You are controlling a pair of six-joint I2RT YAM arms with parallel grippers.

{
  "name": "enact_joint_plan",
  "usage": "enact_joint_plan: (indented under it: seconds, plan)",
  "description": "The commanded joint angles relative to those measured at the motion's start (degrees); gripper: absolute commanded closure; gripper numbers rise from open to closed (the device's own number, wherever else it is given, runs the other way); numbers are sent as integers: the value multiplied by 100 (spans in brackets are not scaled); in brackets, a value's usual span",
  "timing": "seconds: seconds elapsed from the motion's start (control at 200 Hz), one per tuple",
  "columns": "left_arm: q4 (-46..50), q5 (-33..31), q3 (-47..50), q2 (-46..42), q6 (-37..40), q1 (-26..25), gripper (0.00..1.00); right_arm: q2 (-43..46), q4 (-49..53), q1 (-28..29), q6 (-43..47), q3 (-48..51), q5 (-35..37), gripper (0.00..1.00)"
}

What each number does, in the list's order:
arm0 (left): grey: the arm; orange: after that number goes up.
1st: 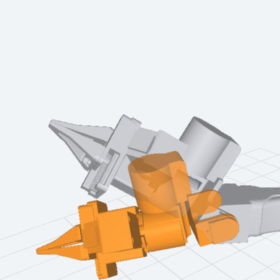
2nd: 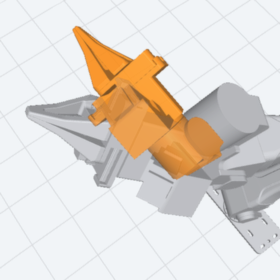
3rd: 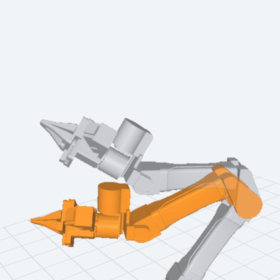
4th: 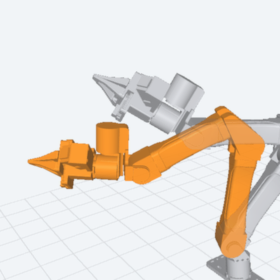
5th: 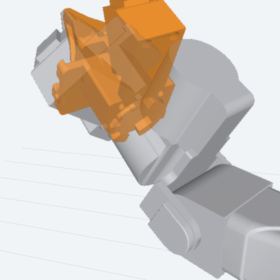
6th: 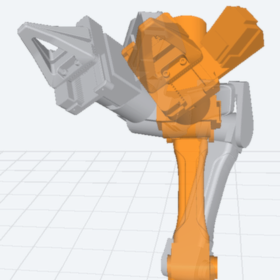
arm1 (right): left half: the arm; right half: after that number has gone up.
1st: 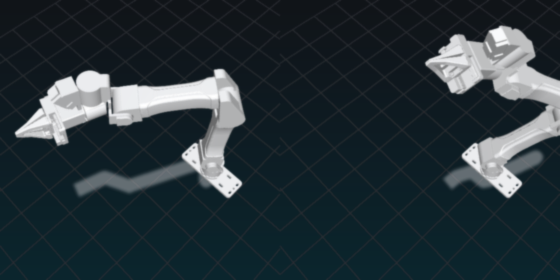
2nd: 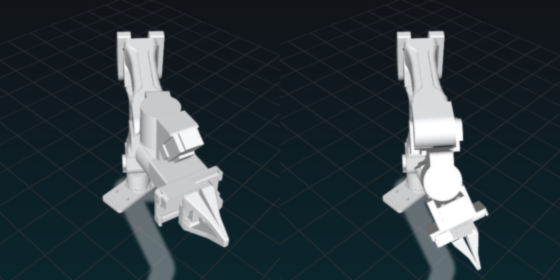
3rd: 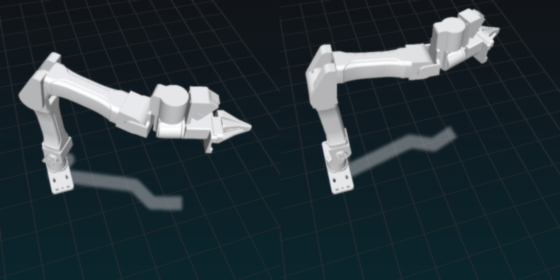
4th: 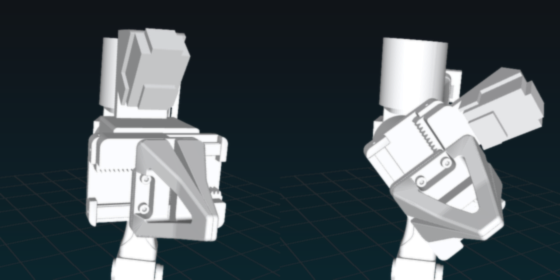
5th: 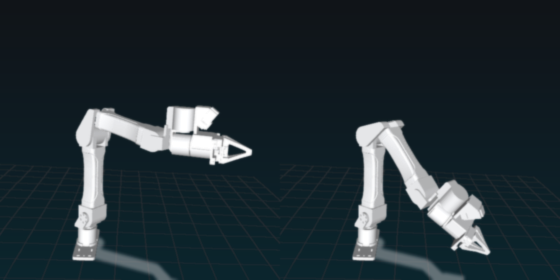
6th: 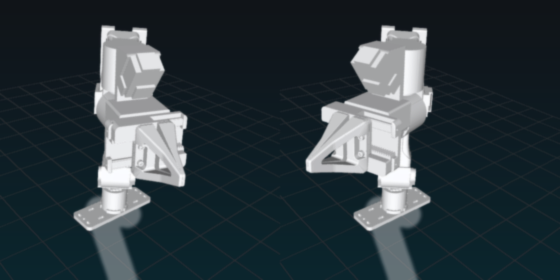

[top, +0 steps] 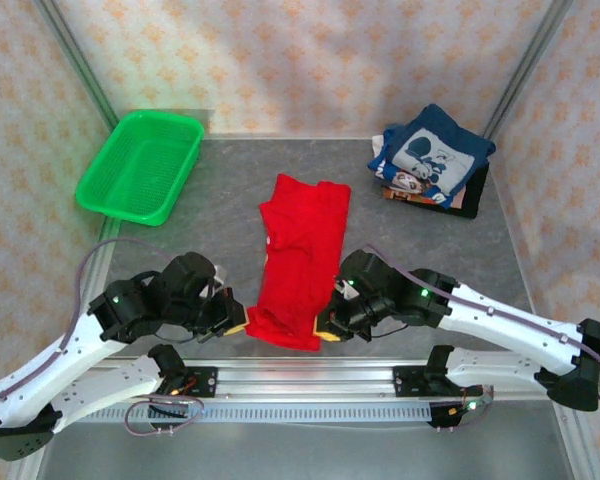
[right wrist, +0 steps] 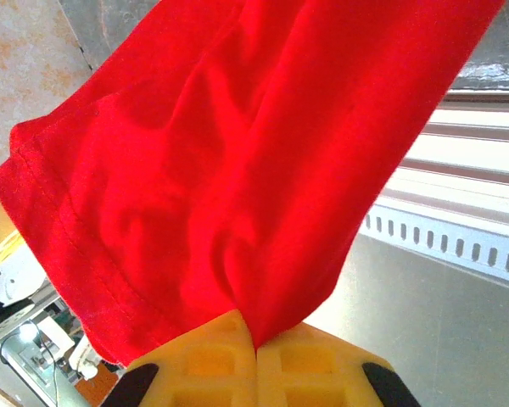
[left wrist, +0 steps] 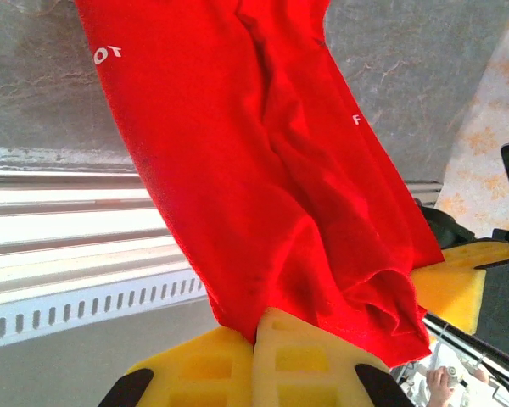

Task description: Fold and stack the t-shirts

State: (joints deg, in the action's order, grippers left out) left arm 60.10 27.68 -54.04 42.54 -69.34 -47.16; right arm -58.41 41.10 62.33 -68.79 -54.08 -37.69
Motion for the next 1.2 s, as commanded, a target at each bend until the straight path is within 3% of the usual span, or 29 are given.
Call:
enact_joint_plan:
  seconds: [0.0,0.565,1.196]
  plan:
    - [137,-222,-198,13,135,14,100,-45,88,-21,113,-237,137,100]
    - [273,68,-801,917,1258,1076,100,-721,576,-1018,1109,-790,-212,100]
    - [-193,164,-1808,2933,2902,2156,100,-2226,1511,-2594,2969,-1654,-861,100]
